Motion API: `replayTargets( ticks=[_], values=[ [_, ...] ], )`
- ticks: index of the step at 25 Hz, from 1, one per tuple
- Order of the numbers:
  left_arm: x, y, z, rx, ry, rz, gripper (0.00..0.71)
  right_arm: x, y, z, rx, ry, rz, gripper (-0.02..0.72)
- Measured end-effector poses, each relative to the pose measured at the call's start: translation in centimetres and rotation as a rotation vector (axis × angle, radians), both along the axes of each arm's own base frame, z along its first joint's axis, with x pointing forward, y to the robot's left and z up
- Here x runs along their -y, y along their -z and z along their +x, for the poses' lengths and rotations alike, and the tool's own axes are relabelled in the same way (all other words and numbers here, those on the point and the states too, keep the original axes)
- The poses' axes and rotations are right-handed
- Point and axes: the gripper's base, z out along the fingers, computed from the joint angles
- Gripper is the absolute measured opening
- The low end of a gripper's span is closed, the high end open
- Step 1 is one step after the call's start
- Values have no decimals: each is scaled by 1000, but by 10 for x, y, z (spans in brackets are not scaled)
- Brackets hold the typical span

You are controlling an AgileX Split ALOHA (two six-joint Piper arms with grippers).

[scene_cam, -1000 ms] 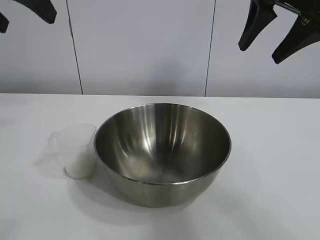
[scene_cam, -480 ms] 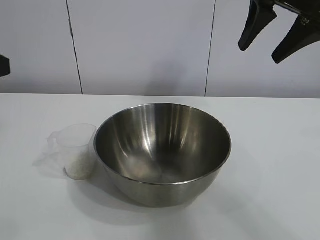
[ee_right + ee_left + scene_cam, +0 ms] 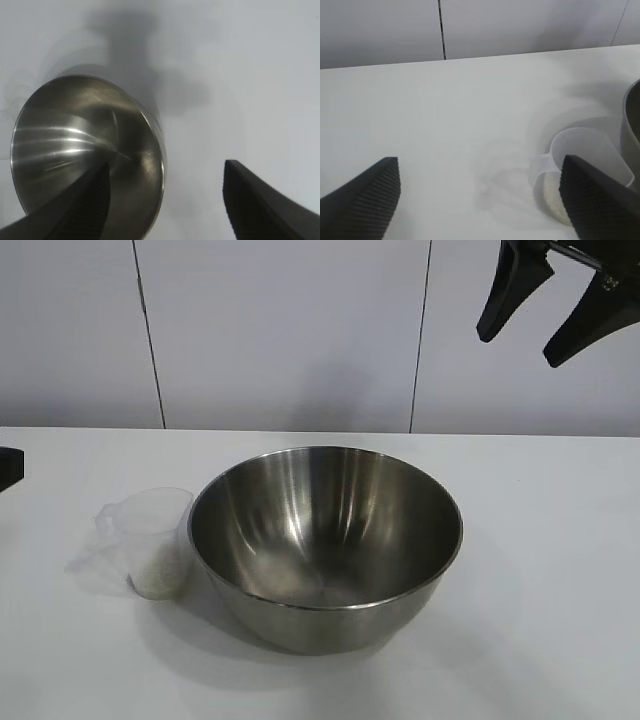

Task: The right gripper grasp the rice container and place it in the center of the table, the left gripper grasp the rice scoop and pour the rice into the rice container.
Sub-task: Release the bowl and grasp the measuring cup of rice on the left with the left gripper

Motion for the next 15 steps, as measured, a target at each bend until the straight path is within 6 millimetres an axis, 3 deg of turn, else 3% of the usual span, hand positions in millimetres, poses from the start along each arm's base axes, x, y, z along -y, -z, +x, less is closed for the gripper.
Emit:
replayTargets(
  ticks=[6,10,15],
  values=[
    [7,33,9,-19,55,20,601,0,0,1,7,2,0,452],
    [8,60,7,-134,57,29,601,0,0,1,11,4,1,452],
    [8,75,4,-204,74,45,595,0,-1,2,23,8,1,452]
  ],
)
